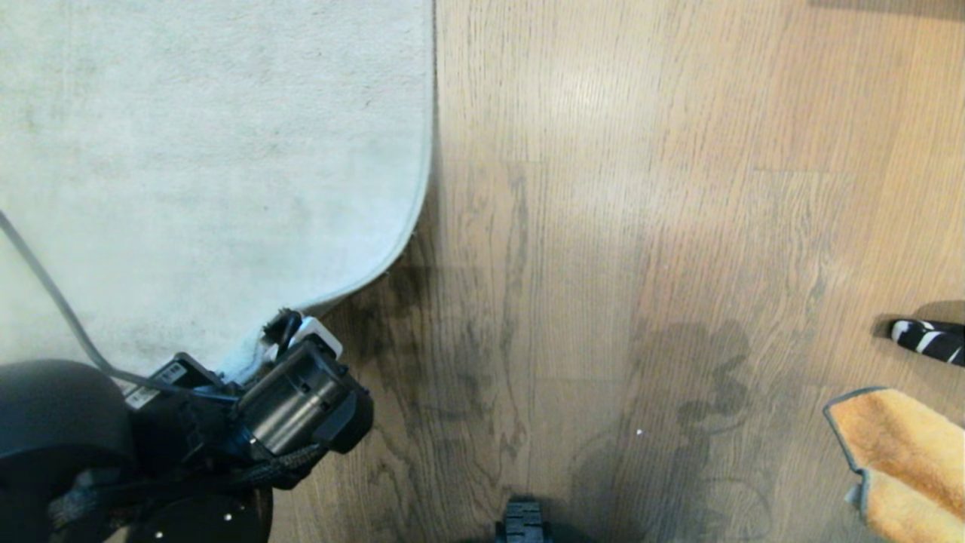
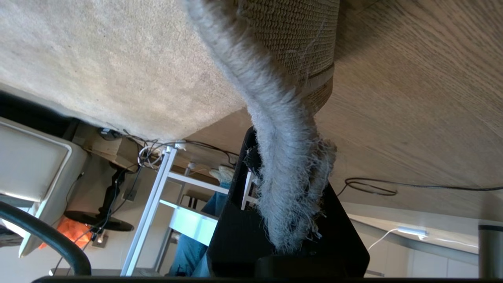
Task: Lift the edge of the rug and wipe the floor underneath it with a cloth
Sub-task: Lift up the carpet
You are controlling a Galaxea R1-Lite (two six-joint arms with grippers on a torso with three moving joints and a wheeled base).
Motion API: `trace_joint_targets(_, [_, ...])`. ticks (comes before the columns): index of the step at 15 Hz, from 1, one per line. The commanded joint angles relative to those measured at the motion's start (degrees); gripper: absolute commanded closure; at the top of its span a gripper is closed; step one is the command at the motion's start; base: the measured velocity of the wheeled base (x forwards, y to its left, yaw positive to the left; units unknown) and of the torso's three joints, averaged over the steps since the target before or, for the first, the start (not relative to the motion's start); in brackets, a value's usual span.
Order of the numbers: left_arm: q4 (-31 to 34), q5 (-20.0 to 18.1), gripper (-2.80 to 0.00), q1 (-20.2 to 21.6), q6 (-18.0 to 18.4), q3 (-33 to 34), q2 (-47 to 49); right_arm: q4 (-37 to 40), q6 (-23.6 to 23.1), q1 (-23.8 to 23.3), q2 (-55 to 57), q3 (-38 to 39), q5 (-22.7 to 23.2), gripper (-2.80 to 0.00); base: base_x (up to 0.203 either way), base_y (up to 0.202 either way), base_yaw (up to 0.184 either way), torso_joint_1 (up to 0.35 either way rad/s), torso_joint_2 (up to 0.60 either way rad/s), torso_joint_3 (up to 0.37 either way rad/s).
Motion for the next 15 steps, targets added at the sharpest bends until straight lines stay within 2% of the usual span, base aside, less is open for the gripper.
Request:
trace_joint_targets(1, [0.14,0.40,0.00,0.62,0.10,0.03,-0.70,0.01,-0.05,0.01,0.07,0.00,-0.01,0.00,0.000,0.000,0.000,0.000,0.00,0.000])
trace_joint_targets(15, [0.14,0.22,0.00,1.31,0.10,0.12,-1.99,0.01,-0.05,0.01,0.07,0.00,-0.01,0.00,0.000,0.000,0.000,0.000,0.00,0.000])
